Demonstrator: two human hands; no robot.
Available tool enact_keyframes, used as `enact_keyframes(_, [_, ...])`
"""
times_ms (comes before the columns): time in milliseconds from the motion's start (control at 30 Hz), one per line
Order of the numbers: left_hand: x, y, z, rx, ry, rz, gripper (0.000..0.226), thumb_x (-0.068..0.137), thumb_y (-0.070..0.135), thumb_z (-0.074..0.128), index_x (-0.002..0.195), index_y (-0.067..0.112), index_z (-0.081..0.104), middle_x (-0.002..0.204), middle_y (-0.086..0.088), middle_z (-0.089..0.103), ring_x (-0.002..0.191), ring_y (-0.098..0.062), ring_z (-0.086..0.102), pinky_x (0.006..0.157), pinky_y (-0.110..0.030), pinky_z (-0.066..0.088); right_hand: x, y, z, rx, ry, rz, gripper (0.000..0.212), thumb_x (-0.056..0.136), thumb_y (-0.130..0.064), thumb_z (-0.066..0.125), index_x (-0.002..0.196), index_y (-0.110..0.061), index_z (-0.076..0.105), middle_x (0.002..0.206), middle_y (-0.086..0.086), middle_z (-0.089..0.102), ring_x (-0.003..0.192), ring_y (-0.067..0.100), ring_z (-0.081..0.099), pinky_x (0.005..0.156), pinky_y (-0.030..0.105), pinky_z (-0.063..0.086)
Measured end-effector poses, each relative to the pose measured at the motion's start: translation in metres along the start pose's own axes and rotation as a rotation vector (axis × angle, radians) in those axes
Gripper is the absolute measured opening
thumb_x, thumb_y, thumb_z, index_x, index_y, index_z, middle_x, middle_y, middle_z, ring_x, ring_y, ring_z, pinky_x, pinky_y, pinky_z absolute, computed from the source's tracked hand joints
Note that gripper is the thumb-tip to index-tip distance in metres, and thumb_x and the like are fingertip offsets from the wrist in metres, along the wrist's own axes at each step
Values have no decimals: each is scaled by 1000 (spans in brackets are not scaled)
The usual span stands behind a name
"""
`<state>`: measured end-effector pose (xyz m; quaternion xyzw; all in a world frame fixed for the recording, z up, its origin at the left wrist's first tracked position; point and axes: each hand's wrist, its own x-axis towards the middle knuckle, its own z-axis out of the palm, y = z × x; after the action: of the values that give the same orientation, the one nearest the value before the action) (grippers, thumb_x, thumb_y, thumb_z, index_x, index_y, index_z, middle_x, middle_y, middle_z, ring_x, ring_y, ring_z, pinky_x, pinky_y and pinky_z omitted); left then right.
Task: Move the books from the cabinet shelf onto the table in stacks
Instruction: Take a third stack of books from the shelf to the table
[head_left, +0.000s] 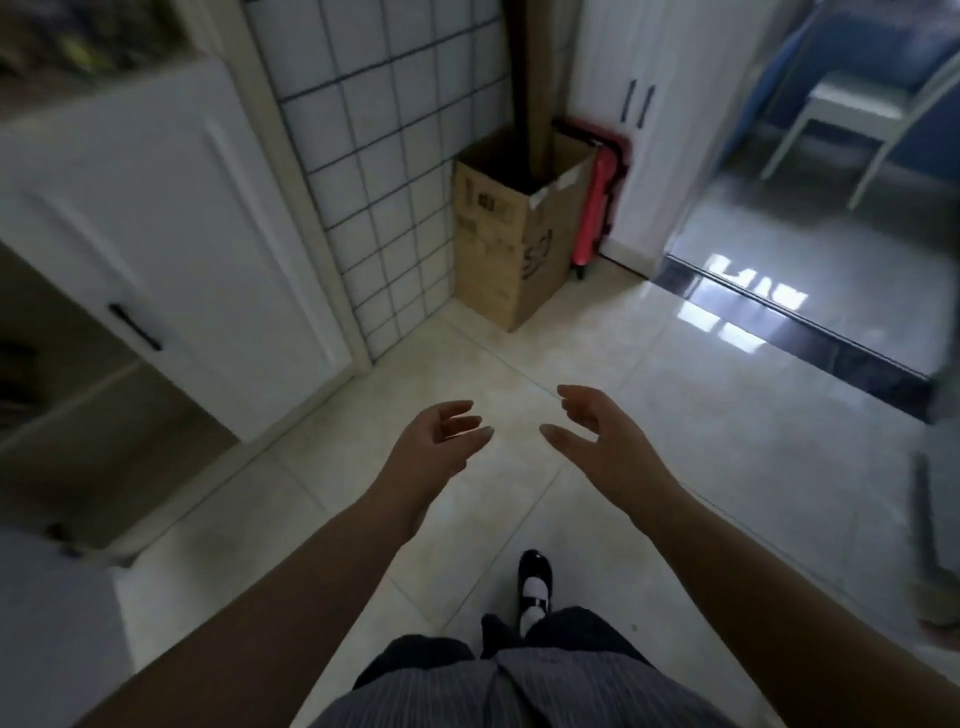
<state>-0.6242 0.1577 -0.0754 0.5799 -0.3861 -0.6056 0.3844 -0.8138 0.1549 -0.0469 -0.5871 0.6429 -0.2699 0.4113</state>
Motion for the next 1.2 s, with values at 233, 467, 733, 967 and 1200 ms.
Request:
enact_keyframes(233, [10,-6,-116,-177,335,-40,38,83,20,69,118,23,55,112,5,63,104,-9,59,87,-29,46,75,-71,100,-3,-297,-128,49,84,-32,67,128,-32,48,131,-7,53,119,2,46,98,32,44])
enact_keyframes(467, [37,7,-227,-306,628,-38,38,84,15,67,119,18,53,109,3,62,100,-11,58,93,-34,45,161,-147,214,-58,-553,-260,53,86,-26,65,135,-23,44,136,-7,50,124,4,44,101,27,37])
enact_keyframes(733, [47,13,-339,-485,895,-47,39,84,17,68,120,21,54,111,3,64,104,-11,59,92,-31,46,221,-232,342,-125,-799,-361,50,84,-23,67,131,-25,48,132,-5,52,125,9,47,100,24,36])
enact_keyframes(967, [37,0,-438,-566,996,-27,44,83,16,69,123,19,53,116,1,63,106,-12,59,87,-29,45,229,-294,446,-229,-954,-413,52,86,-28,65,134,-26,44,138,-5,48,128,8,45,99,25,37])
enact_keyframes(1200, [39,-14,-553,-614,1042,-33,46,82,14,69,126,16,53,117,-1,64,105,-16,61,90,-33,47,231,-346,555,-235,-1004,-376,58,86,-28,65,137,-28,38,140,-3,46,129,11,44,95,26,37])
